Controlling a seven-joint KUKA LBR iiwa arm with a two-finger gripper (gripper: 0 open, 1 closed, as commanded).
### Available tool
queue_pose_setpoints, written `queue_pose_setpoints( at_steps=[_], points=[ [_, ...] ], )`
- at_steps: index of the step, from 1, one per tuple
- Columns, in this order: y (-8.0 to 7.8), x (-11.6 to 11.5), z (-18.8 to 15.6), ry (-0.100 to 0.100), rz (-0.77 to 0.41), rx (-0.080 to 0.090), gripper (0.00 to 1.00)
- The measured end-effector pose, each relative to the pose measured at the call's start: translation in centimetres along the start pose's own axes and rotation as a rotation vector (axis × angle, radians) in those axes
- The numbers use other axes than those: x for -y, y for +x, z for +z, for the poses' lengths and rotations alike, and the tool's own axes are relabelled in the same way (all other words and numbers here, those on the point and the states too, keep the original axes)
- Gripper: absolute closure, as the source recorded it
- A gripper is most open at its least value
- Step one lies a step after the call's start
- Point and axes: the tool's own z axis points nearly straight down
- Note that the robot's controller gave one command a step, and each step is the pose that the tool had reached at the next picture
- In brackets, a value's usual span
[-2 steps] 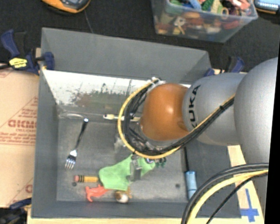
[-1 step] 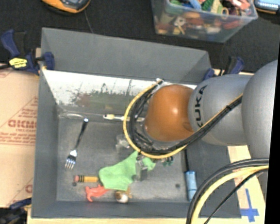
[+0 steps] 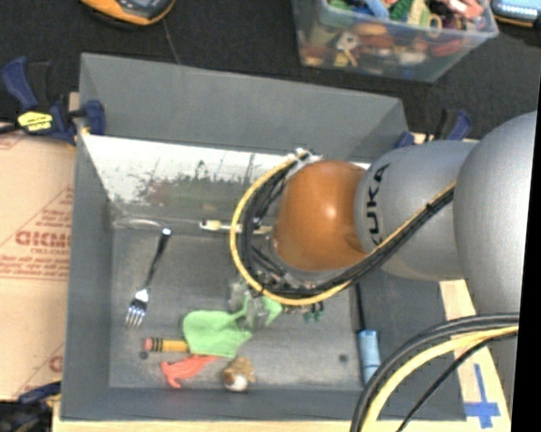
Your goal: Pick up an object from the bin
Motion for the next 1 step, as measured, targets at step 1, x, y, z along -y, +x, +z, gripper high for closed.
queue_pose_setpoints(
  at_steps=[1],
  points=[
    [0.01, 0.02, 0.00, 0.000, 0.001, 0.000, 1.00]
  ],
)
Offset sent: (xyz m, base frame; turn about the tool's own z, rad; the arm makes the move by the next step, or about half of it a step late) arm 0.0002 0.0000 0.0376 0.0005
